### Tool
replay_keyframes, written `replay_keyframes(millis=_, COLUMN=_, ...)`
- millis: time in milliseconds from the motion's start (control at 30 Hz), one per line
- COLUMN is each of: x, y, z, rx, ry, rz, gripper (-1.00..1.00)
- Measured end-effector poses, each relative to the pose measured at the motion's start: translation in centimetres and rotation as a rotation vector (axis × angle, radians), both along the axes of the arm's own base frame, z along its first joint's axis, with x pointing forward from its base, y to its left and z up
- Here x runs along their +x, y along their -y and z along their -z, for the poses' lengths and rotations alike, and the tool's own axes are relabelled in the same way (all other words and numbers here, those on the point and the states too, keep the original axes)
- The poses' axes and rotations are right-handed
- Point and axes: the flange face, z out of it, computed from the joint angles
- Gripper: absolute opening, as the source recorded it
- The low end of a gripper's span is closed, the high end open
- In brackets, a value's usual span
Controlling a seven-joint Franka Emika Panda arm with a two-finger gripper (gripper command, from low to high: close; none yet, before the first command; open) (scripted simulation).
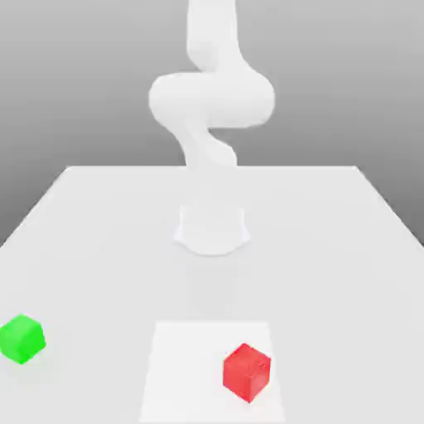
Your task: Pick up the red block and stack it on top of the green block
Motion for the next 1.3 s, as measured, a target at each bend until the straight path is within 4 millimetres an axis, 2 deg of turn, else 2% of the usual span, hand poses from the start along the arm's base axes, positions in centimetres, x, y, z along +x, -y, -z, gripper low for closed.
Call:
replay_keyframes(millis=167, x=5.6, y=-1.1, z=9.9, rx=0.047, ry=-0.155, rz=0.135, gripper=0.0)
replay_keyframes(millis=267, x=7.7, y=-1.5, z=16.0, rx=0.075, ry=-0.243, rz=0.213, gripper=0.0)
replay_keyframes(millis=367, x=8.9, y=-1.8, z=22.3, rx=0.106, ry=-0.33, rz=0.29, gripper=0.0)
replay_keyframes(millis=533, x=9.1, y=-2.4, z=32.5, rx=0.163, ry=-0.474, rz=0.416, gripper=0.0)
replay_keyframes(millis=700, x=7.0, y=-3.6, z=41.9, rx=0.227, ry=-0.62, rz=0.54, gripper=0.0)
replay_keyframes(millis=800, x=5.9, y=-4.2, z=46.4, rx=0.256, ry=-0.676, rz=0.591, gripper=0.0)
replay_keyframes(millis=933, x=5.7, y=-4.3, z=51.2, rx=0.26, ry=-0.684, rz=0.6, gripper=0.0)
replay_keyframes(millis=967, x=5.6, y=-4.3, z=51.9, rx=0.259, ry=-0.685, rz=0.6, gripper=-1.0)
replay_keyframes(millis=1167, x=5.6, y=-4.3, z=52.3, rx=0.26, ry=-0.683, rz=0.599, gripper=-1.0)
replay_keyframes(millis=1233, x=5.7, y=-4.3, z=51.1, rx=0.261, ry=-0.683, rz=0.6, gripper=-1.0)
replay_keyframes(millis=1300, x=5.7, y=-4.3, z=49.0, rx=0.262, ry=-0.683, rz=0.601, gripper=-1.0)
